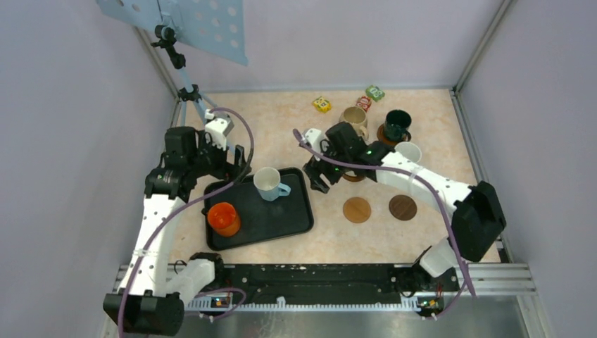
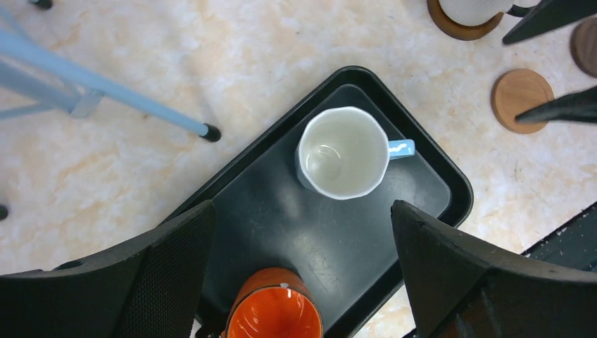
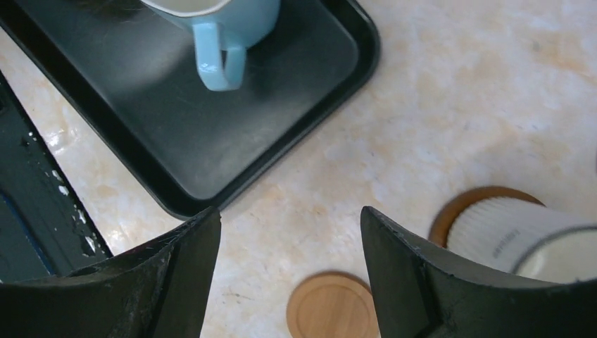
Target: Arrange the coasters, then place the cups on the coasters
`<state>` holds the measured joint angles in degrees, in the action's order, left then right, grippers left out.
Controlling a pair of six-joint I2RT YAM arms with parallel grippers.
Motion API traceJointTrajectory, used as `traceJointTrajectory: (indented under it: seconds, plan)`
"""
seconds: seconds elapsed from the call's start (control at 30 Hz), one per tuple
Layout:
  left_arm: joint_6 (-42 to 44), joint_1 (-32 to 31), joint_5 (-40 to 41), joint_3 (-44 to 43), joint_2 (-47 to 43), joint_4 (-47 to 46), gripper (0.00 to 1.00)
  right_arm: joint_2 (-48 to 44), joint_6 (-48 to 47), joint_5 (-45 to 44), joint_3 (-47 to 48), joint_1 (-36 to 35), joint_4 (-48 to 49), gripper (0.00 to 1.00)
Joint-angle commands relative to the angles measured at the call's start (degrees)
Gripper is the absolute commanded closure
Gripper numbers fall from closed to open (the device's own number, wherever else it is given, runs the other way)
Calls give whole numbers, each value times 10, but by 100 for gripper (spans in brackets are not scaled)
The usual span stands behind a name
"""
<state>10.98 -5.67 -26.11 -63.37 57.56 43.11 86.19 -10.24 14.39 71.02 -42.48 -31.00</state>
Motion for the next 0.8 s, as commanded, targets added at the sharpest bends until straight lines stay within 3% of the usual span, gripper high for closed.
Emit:
traceJointTrajectory:
  seconds: [0.0, 0.43, 0.77]
  plan:
    - [-28, 35, -6, 24, -44, -32, 1, 45, 7, -11, 42, -49, 43, 28]
    - [-41, 104, -33, 44, -67, -40, 1, 199, -24, -42, 157, -121, 47, 28]
    - [-44, 109, -33, 52, -71, -48, 1, 272, -29, -49, 216, -135, 39, 38]
